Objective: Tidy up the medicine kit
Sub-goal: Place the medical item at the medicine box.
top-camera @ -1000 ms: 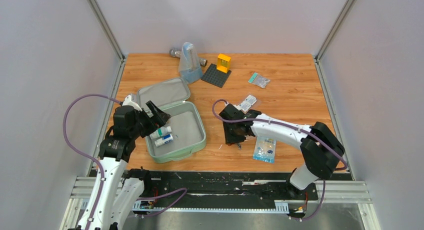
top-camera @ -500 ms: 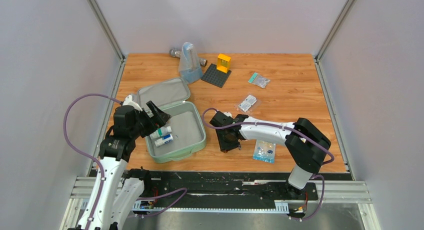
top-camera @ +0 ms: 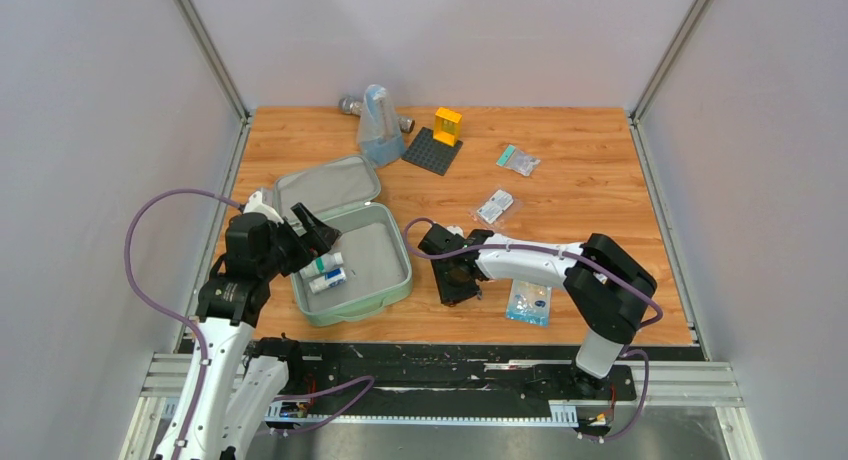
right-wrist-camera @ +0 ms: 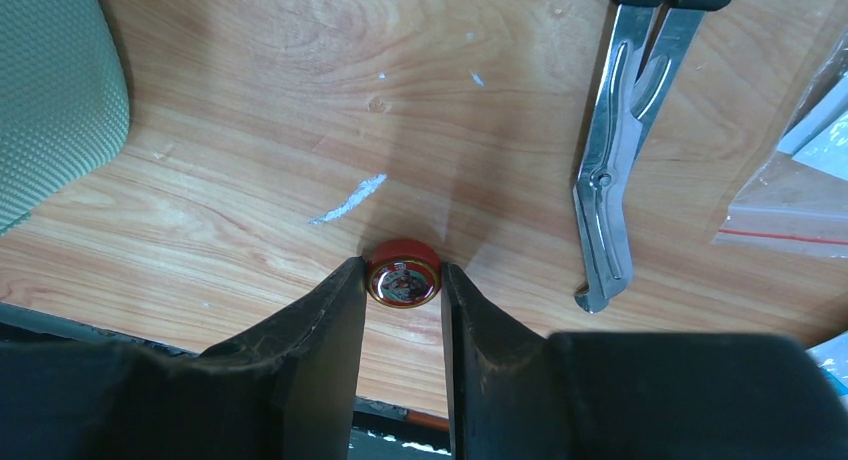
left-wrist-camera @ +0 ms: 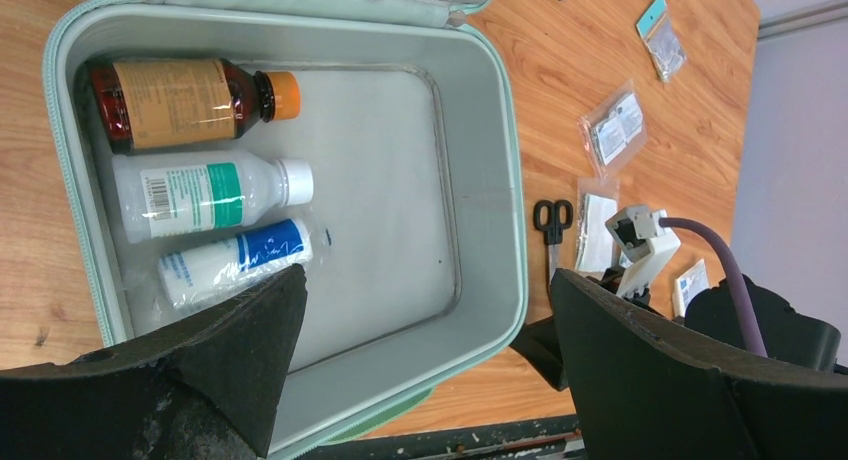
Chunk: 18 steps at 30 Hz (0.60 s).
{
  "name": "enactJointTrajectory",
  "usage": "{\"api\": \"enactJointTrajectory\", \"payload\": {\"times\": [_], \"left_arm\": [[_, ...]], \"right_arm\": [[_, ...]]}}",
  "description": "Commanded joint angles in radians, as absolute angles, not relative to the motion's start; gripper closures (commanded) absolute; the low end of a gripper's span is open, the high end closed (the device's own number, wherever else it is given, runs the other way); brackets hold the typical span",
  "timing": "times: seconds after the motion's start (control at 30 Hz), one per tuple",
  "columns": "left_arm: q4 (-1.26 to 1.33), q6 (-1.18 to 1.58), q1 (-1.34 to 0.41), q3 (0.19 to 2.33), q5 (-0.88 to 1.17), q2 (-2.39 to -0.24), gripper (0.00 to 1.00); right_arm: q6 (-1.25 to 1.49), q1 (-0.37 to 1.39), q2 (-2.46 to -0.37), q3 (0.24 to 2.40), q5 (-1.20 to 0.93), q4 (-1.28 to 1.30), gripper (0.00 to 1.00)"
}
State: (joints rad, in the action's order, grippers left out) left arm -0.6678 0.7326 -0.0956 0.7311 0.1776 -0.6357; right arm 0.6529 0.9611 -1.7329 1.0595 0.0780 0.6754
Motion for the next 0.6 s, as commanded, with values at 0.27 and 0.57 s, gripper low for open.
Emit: {"api": "enactJointTrajectory", "payload": {"times": [0.27, 0.57], "left_arm": [[-0.652, 0.721, -0.088, 0.730, 0.180, -0.629, 0.00], [-0.645, 0.709, -0.088, 0.735, 0.191, -0.634, 0.00]], "right_arm": [[0.662, 0.962, -1.723, 1.046, 0.111, 0.643, 0.57], [0.678, 0.963, -1.669, 1.049, 0.118, 0.638, 0.57]]}}
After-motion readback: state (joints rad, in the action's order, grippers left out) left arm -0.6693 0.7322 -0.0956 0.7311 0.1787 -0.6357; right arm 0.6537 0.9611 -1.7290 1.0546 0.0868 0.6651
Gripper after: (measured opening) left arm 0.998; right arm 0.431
